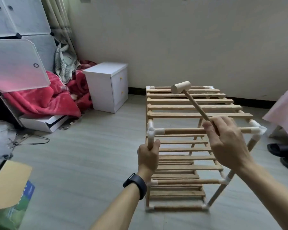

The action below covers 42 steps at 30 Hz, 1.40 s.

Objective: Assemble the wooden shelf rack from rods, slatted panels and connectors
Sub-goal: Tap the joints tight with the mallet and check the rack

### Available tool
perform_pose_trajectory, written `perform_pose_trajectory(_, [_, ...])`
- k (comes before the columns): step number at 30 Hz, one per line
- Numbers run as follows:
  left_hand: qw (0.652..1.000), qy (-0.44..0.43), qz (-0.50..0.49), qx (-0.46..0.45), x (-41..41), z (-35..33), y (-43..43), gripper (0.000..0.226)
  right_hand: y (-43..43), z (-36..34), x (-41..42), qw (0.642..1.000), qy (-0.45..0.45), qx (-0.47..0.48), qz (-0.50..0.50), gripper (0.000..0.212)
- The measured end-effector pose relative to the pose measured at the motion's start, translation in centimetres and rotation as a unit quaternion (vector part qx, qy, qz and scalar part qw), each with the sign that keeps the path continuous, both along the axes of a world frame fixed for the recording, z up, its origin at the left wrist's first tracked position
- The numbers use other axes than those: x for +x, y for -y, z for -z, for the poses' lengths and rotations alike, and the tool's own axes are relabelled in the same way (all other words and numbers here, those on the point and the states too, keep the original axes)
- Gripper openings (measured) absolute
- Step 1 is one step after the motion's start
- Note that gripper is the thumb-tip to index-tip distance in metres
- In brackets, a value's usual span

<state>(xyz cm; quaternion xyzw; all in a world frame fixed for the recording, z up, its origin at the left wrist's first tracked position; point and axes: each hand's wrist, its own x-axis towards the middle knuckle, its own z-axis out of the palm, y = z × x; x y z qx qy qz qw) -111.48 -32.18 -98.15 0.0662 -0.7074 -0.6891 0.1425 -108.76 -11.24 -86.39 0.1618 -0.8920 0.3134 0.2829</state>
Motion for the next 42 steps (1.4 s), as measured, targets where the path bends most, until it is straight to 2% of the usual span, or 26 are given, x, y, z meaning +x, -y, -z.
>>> perform_pose_trajectory(2, [1.000, -0.002, -0.006, 0.001, -0.6, 0.2, 0.1, 0.049, 0.2, -1.0, 1.8, 0.998, 0.027, -0.007, -0.060, 0.028])
perform_pose_trajectory(4, [1.000, -0.007, -0.015, 0.003, -0.9, 0.3, -0.1, 0.049, 0.7, -1.4, 3.4, 0.986, 0.114, -0.018, -0.120, 0.017])
perform_pose_trajectory(6, [1.000, -0.009, -0.020, 0.002, -0.9, 0.3, -0.3, 0.049, 1.2, -1.5, 4.3, 0.988, 0.115, 0.035, -0.096, 0.013])
perform_pose_trajectory(10, [1.000, 0.001, -0.017, 0.000, -0.6, 0.2, -0.1, 0.048, 1.9, -2.5, 5.2, 0.992, 0.067, 0.107, -0.031, 0.029])
perform_pose_trajectory(16, [1.000, 0.010, -0.008, -0.004, -0.4, -0.1, 0.1, 0.046, 2.2, -3.5, 5.3, 0.976, 0.121, 0.179, -0.035, 0.029])
perform_pose_trajectory(19, [1.000, 0.009, -0.013, -0.007, -0.5, 0.0, 0.1, 0.046, 2.2, -4.3, 5.2, 0.984, 0.095, 0.142, -0.042, 0.028])
perform_pose_trajectory(22, [1.000, 0.008, -0.010, -0.005, -0.6, 0.1, 0.1, 0.044, 2.4, -4.7, 5.3, 0.999, -0.014, 0.032, -0.038, 0.023])
perform_pose_trajectory(23, [1.000, 0.006, -0.011, -0.004, -0.6, 0.2, 0.1, 0.045, 2.6, -4.7, 5.4, 0.998, -0.037, 0.025, -0.044, 0.023])
perform_pose_trajectory(24, [1.000, 0.004, -0.012, -0.003, -0.7, 0.2, 0.1, 0.046, 2.7, -4.6, 5.4, 0.997, -0.035, 0.055, -0.049, 0.024])
perform_pose_trajectory(26, [1.000, 0.003, -0.012, -0.002, -0.7, 0.2, 0.1, 0.046, 2.7, -4.1, 5.2, 0.980, 0.060, 0.176, -0.063, 0.030])
perform_pose_trajectory(27, [1.000, 0.003, -0.012, -0.001, -0.7, 0.3, 0.0, 0.046, 2.5, -4.0, 5.0, 0.974, 0.098, 0.196, -0.065, 0.032])
perform_pose_trajectory(28, [1.000, 0.004, -0.011, -0.001, -0.8, 0.4, 0.0, 0.046, 2.3, -4.0, 4.9, 0.978, 0.095, 0.176, -0.060, 0.032])
perform_pose_trajectory(31, [1.000, 0.002, -0.011, 0.004, -0.9, 0.5, 0.0, 0.044, 2.4, -4.4, 5.3, 0.995, -0.045, 0.067, -0.053, 0.026])
perform_pose_trajectory(32, [1.000, 0.000, -0.010, 0.005, -1.0, 0.5, 0.0, 0.043, 2.3, -4.2, 5.5, 0.994, -0.059, 0.072, -0.063, 0.025])
perform_pose_trajectory(33, [1.000, -0.001, -0.010, 0.005, -1.0, 0.4, -0.1, 0.043, 2.5, -4.0, 5.6, 0.990, -0.046, 0.104, -0.078, 0.027])
perform_pose_trajectory(35, [1.000, -0.001, -0.014, 0.005, -0.8, 0.2, -0.1, 0.042, 2.8, -3.3, 5.8, 0.971, 0.038, 0.211, -0.105, 0.036])
perform_pose_trajectory(36, [1.000, -0.002, -0.012, 0.003, -0.8, 0.2, -0.1, 0.041, 2.8, -3.2, 5.8, 0.970, 0.035, 0.217, -0.103, 0.039])
perform_pose_trajectory(39, [1.000, -0.007, -0.011, 0.008, -0.8, 0.3, 0.0, 0.041, 3.0, -3.5, 6.0, 0.991, -0.065, 0.082, -0.082, 0.032])
perform_pose_trajectory(41, [1.000, -0.004, -0.010, 0.005, -0.9, 0.5, -0.1, 0.043, 3.1, -3.5, 6.0, 0.991, -0.058, 0.077, -0.089, 0.026])
perform_pose_trajectory(42, [1.000, -0.002, -0.011, 0.006, -1.0, 0.4, 0.0, 0.043, 3.2, -3.4, 5.8, 0.989, 0.001, 0.114, -0.095, 0.027])
